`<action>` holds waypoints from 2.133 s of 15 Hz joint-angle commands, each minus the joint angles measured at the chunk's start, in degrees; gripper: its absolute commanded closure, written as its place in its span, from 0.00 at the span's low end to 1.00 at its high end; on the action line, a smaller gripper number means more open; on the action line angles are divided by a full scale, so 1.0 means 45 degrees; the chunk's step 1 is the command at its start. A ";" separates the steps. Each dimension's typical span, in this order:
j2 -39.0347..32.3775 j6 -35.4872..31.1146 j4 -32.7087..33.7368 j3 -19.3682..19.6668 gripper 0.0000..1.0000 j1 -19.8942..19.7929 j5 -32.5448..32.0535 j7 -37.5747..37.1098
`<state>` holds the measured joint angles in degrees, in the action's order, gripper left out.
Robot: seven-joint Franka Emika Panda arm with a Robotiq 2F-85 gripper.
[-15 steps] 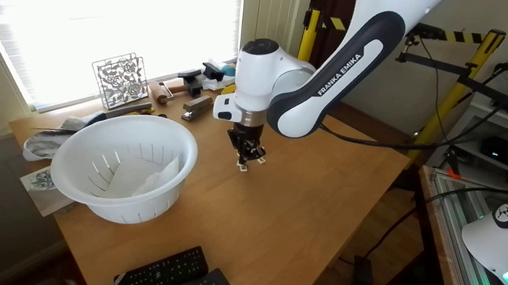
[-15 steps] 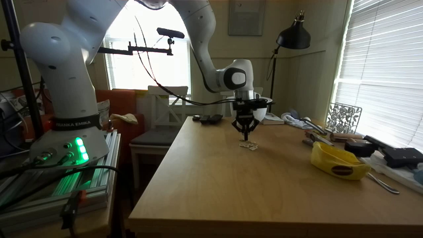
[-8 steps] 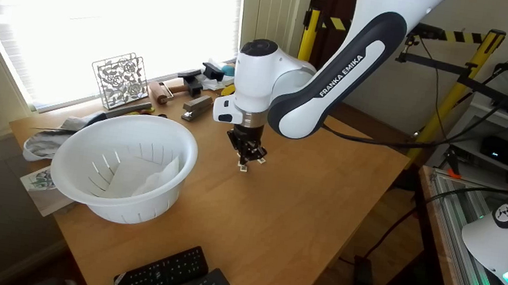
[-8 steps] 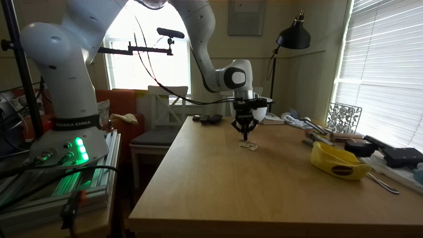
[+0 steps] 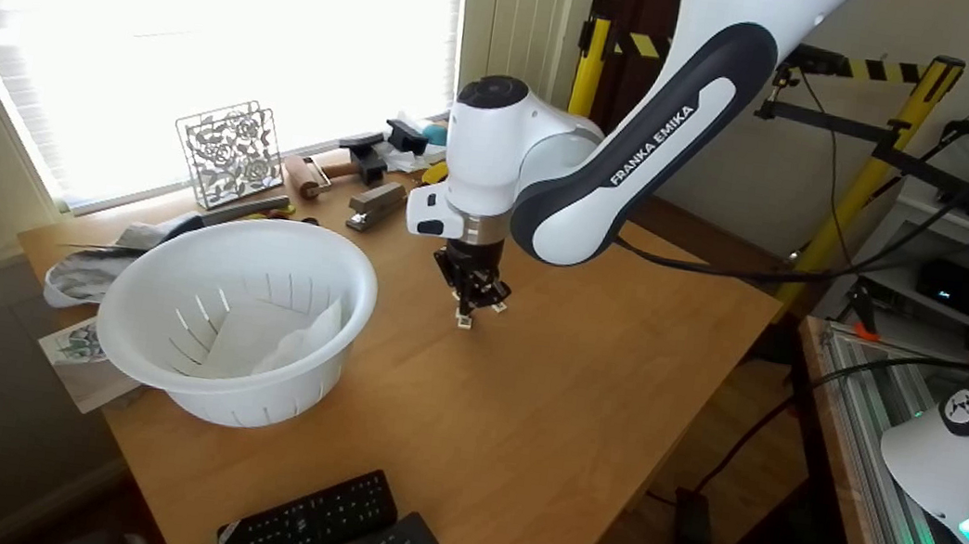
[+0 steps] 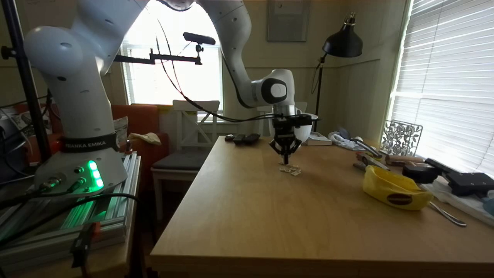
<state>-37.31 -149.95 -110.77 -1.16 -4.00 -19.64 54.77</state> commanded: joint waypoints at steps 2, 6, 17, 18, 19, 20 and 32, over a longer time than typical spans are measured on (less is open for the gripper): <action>-0.0381 0.0178 -0.0270 0.0201 1.00 0.0189 -0.0397 -0.0088; -0.0256 0.0116 -0.0382 0.0226 1.00 0.0186 -0.0361 -0.0099; 0.0483 0.0207 -0.1157 0.0700 1.00 0.0350 -0.0761 -0.0335; 0.0446 0.0209 -0.1134 0.0688 1.00 0.0341 -0.0777 -0.0312; 0.0427 0.0205 -0.1123 0.0688 1.00 0.0344 -0.0798 -0.0322; 0.0383 0.0146 -0.1090 0.0673 1.00 0.0332 -0.0786 -0.0336; 0.0155 -0.0225 -0.0735 0.0680 1.00 0.0281 -0.0631 -0.1102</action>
<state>-35.14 -149.85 -114.47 1.30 -3.05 -21.16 52.06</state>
